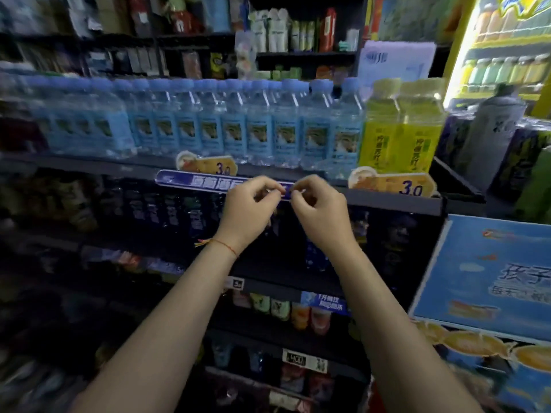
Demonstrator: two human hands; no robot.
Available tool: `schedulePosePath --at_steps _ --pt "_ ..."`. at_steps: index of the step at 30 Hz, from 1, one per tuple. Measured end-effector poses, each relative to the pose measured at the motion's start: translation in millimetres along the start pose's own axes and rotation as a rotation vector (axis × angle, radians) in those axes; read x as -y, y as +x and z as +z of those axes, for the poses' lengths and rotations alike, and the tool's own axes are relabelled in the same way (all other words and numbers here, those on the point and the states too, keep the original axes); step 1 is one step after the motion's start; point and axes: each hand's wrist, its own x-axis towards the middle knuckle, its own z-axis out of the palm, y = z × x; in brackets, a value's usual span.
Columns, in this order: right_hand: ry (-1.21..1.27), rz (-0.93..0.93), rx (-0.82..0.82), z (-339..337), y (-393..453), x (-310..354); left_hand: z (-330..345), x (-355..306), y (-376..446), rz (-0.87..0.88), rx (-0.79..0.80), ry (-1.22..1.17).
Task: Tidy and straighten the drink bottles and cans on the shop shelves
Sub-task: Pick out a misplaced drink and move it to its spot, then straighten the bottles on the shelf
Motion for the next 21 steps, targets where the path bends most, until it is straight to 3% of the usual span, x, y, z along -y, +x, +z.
schedulePosePath --at_steps 8,15,21 --pt "0.167 0.228 0.416 208 -55 87 -197 138 -89 -0.497 0.117 -0.009" --pt "0.27 0.333 0.678 398 -139 162 -358 248 -191 -0.719 -0.092 -0.014" --pt "0.251 0.445 0.795 490 -160 189 -439 306 -221 -0.853 -0.072 -0.065"
